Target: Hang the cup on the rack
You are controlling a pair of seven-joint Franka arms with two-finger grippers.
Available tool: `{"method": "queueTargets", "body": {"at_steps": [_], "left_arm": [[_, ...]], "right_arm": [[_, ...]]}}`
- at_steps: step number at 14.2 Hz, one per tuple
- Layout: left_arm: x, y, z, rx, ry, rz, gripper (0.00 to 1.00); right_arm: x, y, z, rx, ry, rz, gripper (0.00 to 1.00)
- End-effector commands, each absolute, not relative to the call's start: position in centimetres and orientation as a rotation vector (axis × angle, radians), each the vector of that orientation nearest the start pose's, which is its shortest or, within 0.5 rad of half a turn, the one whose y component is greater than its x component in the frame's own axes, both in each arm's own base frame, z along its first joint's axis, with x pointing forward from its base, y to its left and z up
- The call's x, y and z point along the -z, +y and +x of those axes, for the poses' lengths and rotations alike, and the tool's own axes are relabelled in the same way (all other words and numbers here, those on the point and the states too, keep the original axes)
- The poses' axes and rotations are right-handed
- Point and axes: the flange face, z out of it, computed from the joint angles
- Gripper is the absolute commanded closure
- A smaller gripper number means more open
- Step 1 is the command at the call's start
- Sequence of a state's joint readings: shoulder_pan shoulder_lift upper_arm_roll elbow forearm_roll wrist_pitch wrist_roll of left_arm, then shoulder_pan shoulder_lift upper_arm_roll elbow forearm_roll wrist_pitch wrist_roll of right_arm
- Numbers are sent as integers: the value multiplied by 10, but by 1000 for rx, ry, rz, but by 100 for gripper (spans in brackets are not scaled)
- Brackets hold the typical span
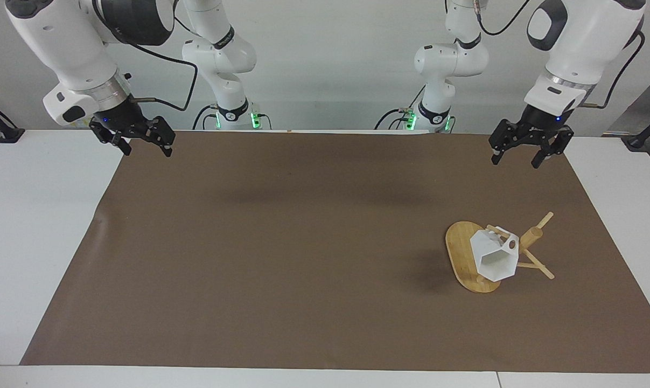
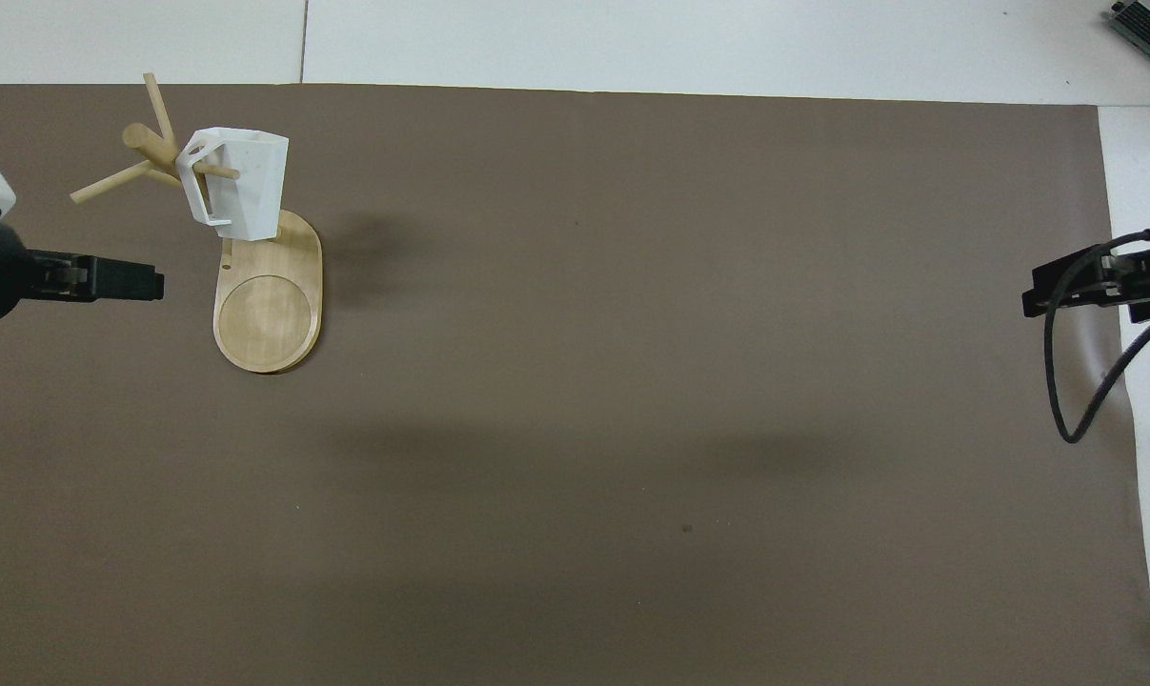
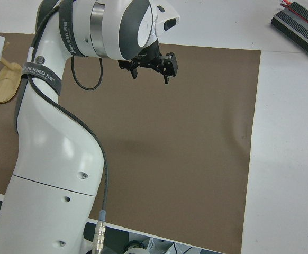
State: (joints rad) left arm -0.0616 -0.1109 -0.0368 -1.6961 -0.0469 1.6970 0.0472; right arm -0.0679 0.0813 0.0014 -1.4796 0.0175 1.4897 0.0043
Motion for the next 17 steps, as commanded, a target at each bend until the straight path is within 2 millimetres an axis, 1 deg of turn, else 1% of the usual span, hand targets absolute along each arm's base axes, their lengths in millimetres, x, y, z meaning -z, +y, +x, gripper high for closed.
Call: {"method": "queueTargets", "body": {"at_steps": [1, 3, 4, 5, 8, 10, 12, 13, 16, 17], "left_arm": [[-652, -59, 527, 151, 225, -3151, 0], [-667, -58, 529, 164, 219, -3157, 0], [-677, -54, 527, 164, 206, -3160, 0], [-679, -52, 529, 157, 201, -3158, 0], [-676, -47, 529, 116, 190, -3135, 0], [-673, -48, 528, 73, 200, -3110, 0], [-672, -49, 530, 63, 201, -3107, 0], [-671, -44, 532, 56, 188, -3111, 0], [-664, -41, 537, 39, 179, -3112, 0], [-666, -41, 538, 46, 178, -3110, 0]], "right_arm": [[-614, -36, 566, -86, 136, -3118, 0], [-613, -37, 565, -102, 121, -3116, 0], [-613, -37, 565, -102, 121, -3116, 0], [-613, -36, 565, -102, 119, -3116, 0], [-613, -37, 565, -102, 121, -3116, 0], [-613, -36, 565, -102, 119, -3116, 0], [-613, -38, 565, -102, 123, -3116, 0], [-613, -38, 565, -102, 123, -3116, 0], [-613, -37, 565, -100, 121, -3116, 0], [-613, -38, 565, -102, 123, -3116, 0]]}}
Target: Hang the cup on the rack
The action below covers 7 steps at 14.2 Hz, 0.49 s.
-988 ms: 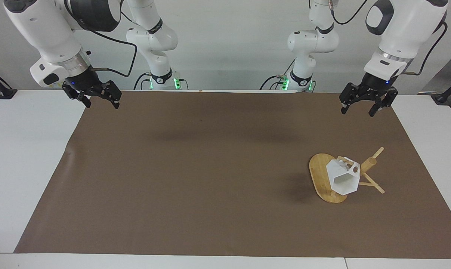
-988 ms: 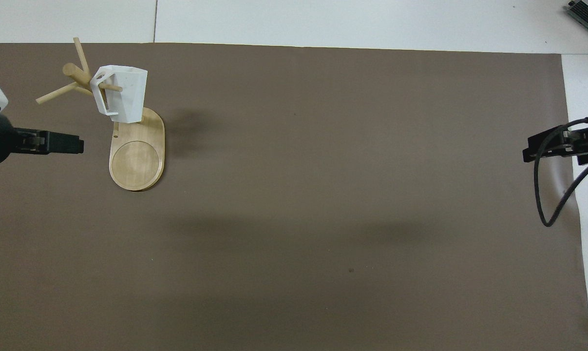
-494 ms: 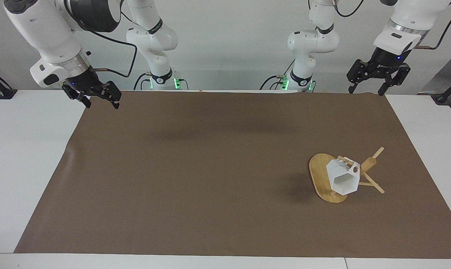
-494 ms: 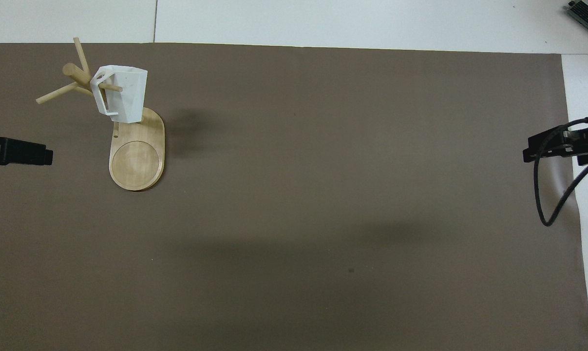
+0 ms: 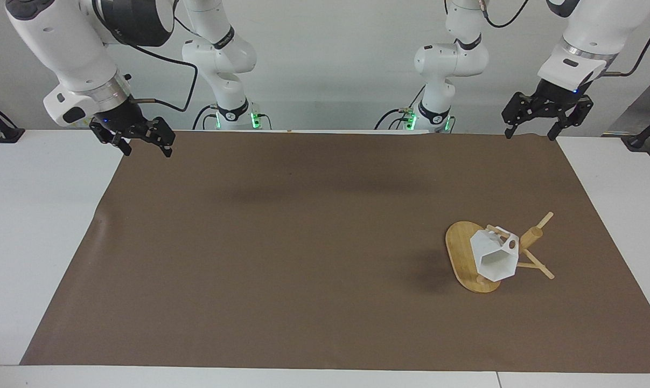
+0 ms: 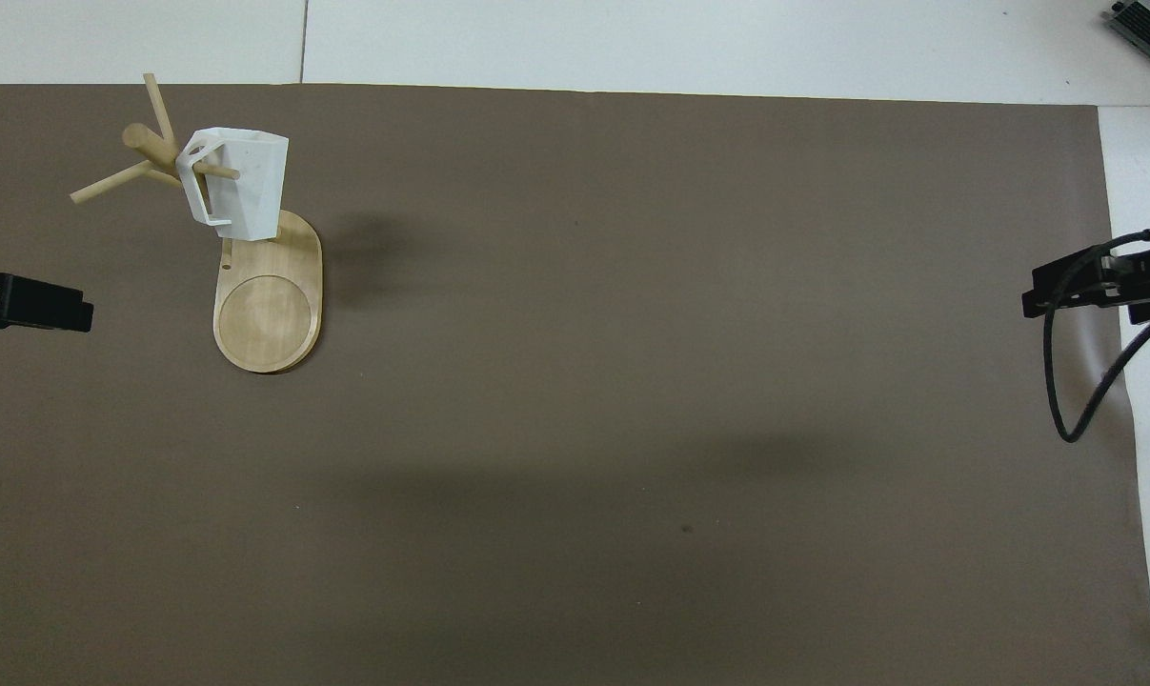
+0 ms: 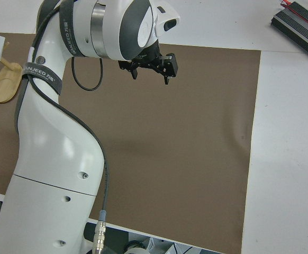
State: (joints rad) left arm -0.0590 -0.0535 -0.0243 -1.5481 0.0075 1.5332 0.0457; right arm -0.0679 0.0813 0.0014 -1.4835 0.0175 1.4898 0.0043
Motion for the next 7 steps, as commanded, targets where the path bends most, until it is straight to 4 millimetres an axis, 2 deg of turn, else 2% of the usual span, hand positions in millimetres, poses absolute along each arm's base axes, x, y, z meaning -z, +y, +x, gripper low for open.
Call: {"method": "queueTargets", "body": {"at_steps": [1, 4, 7], "left_arm": [[-665, -41, 538, 44, 178, -3109, 0], [-664, -46, 534, 44, 186, -3110, 0], [-658, -42, 530, 20, 176, -3109, 0]], "right_arm": [[-613, -38, 565, -102, 123, -3116, 0], [-613, -38, 565, -102, 123, -3116, 0], [-613, -37, 565, -102, 121, -3116, 0]]}}
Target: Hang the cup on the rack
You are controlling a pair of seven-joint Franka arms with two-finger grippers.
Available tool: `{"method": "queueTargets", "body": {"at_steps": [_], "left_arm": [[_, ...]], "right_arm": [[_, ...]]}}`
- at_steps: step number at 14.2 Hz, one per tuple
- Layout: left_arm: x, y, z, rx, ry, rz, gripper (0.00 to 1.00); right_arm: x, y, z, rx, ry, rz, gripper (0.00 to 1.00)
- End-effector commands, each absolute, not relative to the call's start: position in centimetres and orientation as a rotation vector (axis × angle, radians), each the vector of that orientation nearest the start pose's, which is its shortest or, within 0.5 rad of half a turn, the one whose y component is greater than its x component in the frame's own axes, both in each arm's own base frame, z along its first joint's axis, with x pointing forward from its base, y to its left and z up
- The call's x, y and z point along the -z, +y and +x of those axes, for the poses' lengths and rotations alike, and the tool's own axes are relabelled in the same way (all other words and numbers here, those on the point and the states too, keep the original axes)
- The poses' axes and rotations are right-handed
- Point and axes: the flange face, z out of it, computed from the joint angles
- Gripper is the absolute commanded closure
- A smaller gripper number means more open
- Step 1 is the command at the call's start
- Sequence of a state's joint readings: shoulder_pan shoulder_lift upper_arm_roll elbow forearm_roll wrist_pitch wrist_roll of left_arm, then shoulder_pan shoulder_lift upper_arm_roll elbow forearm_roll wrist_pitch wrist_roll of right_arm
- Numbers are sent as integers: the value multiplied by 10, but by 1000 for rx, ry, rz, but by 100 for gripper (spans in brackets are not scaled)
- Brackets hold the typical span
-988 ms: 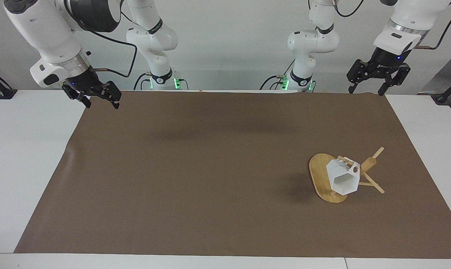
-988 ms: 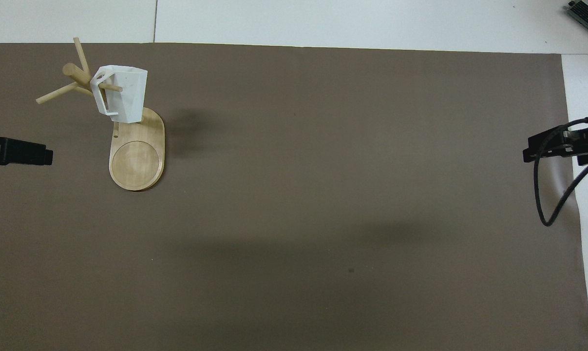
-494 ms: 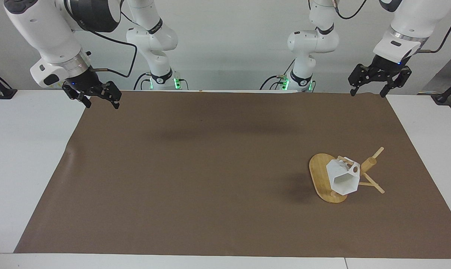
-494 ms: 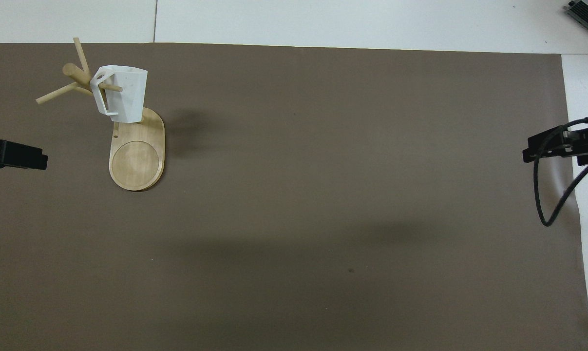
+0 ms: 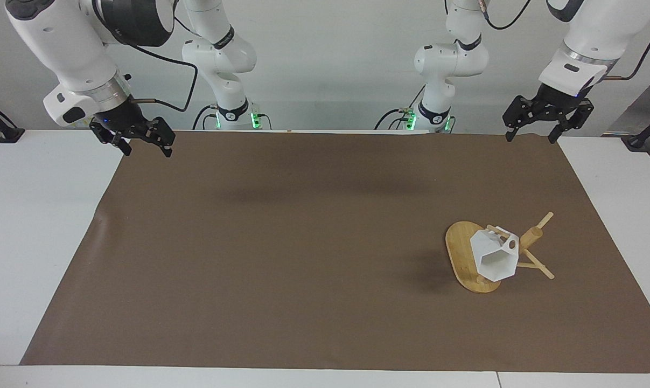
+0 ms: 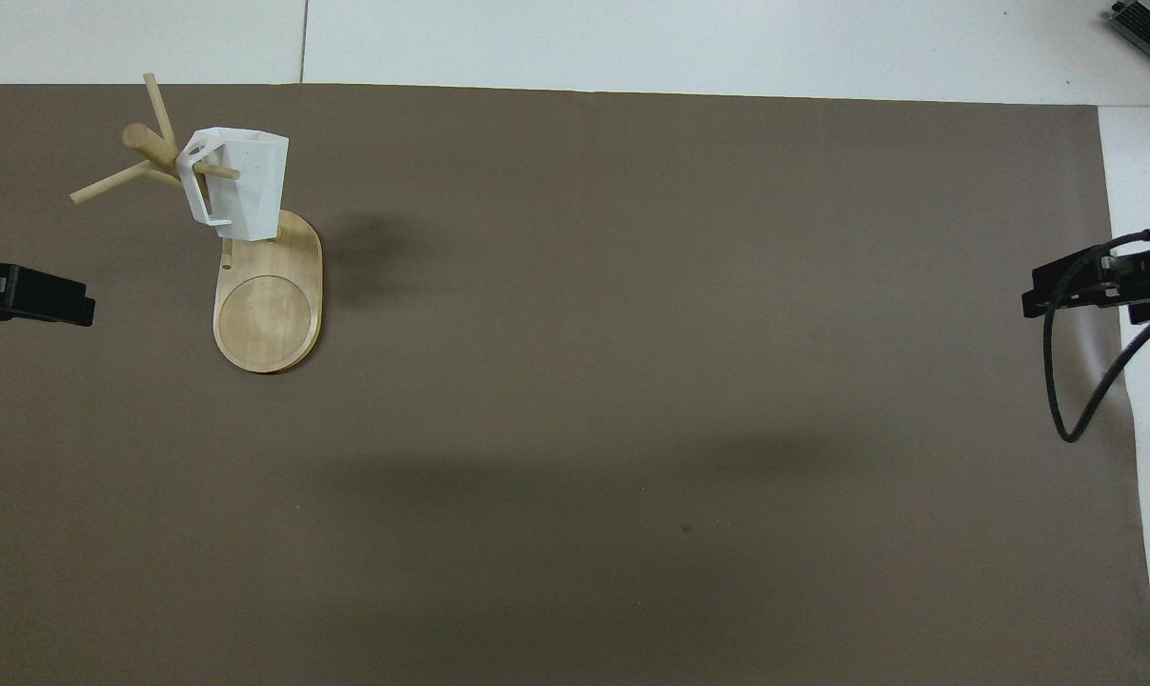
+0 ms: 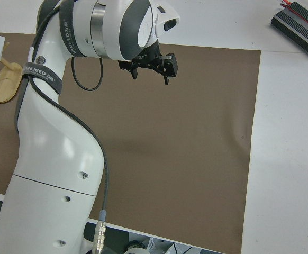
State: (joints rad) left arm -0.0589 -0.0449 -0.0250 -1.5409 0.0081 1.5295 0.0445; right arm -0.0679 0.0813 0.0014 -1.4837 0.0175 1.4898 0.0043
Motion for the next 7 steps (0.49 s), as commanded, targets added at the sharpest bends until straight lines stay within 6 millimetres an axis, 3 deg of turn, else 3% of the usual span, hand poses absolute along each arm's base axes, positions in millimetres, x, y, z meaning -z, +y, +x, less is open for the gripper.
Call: {"method": "queueTargets", "body": {"at_steps": [1, 7], "left_arm": [[-655, -42, 528, 4, 174, -3109, 0], [-646, -37, 520, -30, 155, -3109, 0]], "right_arm": [[-613, -38, 565, -102, 123, -3116, 0], [-613, -37, 565, -102, 121, -3116, 0]]}}
